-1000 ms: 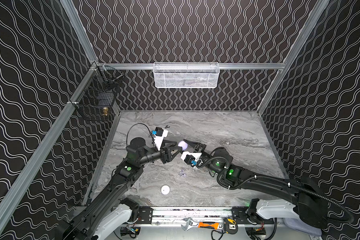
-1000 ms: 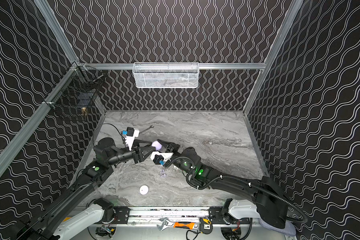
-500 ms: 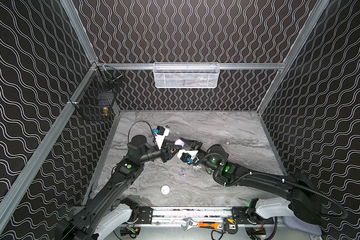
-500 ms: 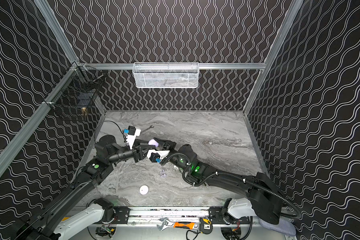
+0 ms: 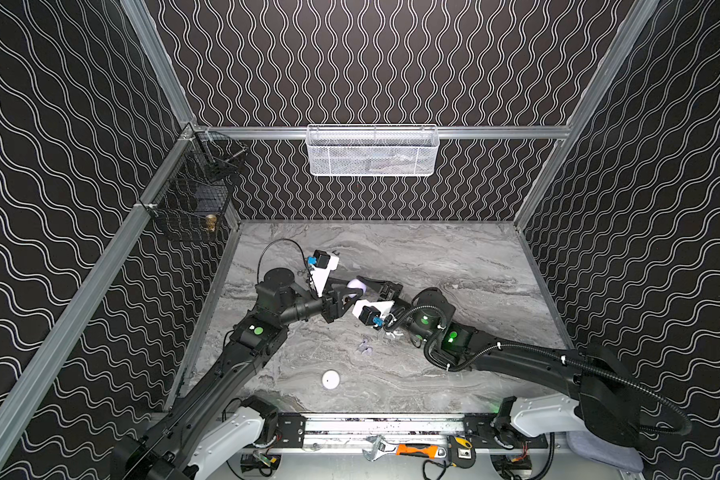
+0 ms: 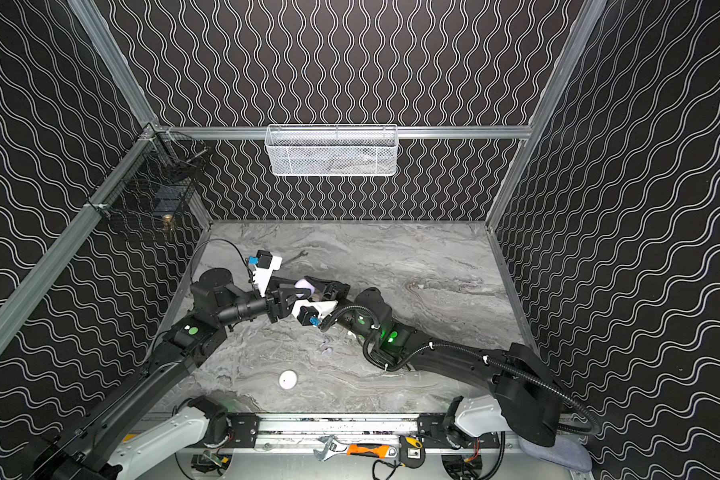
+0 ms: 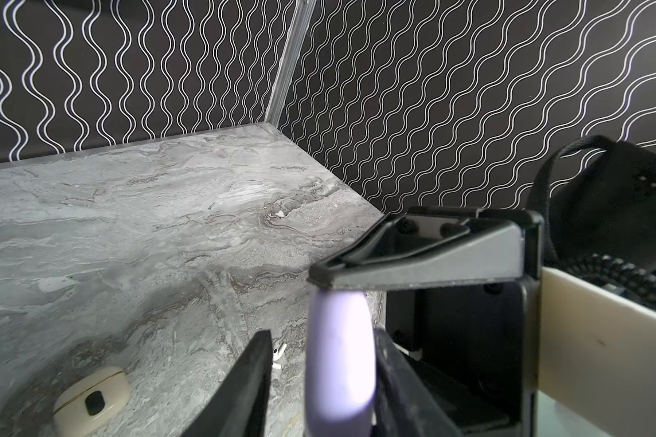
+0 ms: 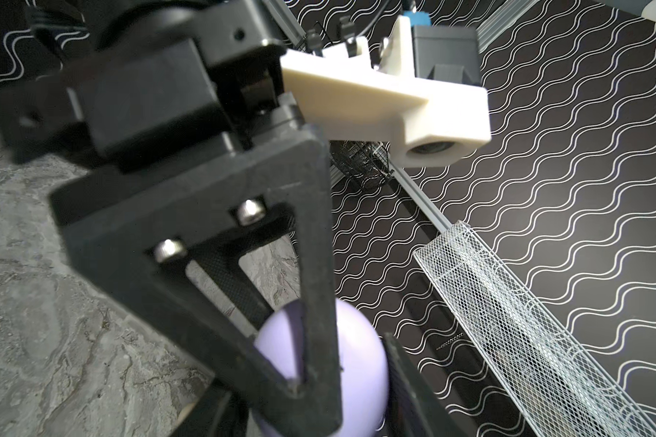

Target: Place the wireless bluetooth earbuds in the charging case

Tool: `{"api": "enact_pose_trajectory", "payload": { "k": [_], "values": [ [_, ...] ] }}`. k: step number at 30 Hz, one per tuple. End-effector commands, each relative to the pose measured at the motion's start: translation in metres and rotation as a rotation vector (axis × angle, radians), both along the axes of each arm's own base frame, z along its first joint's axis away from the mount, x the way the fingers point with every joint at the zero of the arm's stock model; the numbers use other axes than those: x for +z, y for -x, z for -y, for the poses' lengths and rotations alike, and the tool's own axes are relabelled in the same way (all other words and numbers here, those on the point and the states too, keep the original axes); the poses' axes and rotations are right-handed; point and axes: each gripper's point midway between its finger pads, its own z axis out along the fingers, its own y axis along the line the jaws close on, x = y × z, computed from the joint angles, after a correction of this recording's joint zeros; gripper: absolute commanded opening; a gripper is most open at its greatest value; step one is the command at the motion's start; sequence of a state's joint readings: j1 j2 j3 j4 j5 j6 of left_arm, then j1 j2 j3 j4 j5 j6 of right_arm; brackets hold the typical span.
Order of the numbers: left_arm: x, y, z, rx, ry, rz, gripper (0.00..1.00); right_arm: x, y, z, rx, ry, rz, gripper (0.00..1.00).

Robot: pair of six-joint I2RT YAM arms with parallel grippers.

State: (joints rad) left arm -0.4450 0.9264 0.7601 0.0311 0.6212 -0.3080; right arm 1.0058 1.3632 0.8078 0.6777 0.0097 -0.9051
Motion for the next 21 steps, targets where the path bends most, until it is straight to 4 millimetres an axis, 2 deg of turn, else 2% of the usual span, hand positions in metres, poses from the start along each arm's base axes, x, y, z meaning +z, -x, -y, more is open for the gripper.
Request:
{"api": "enact_pose_trajectory", "payload": {
  "k": [1, 8, 12, 13, 15, 17, 18, 21],
  "values": [
    [-0.001, 0.002, -0.004, 0.011, -0.025, -0.003, 0.45, 0.029, -0.001, 0.001, -0.010, -0.089, 0.057, 0.23],
    [0.001, 0.006, -0.002, -0.010, -0.012, -0.004, 0.33, 0.030, 0.001, 0.002, -0.005, -0.098, 0.067, 0.23],
    [0.001, 0.005, 0.003, -0.031, 0.005, -0.008, 0.22, 0.032, 0.007, 0.003, 0.023, -0.117, 0.058, 0.24],
    [0.000, 0.005, 0.004, -0.039, 0.006, -0.006, 0.19, 0.032, 0.008, 0.003, 0.029, -0.122, 0.056, 0.28],
    [0.003, 0.005, 0.006, -0.054, 0.013, 0.014, 0.12, 0.032, 0.011, 0.005, 0.042, -0.133, 0.053, 0.46],
    [0.004, 0.004, 0.006, -0.058, 0.009, 0.043, 0.03, 0.029, 0.013, 0.005, 0.047, -0.134, 0.041, 0.58],
    [0.005, 0.003, 0.006, -0.056, 0.007, 0.060, 0.00, 0.028, 0.013, 0.006, 0.047, -0.138, 0.028, 0.63],
    [0.007, 0.001, 0.004, -0.044, -0.007, 0.156, 0.00, 0.019, 0.012, 0.012, 0.027, -0.141, -0.011, 0.69]
  ]
}}
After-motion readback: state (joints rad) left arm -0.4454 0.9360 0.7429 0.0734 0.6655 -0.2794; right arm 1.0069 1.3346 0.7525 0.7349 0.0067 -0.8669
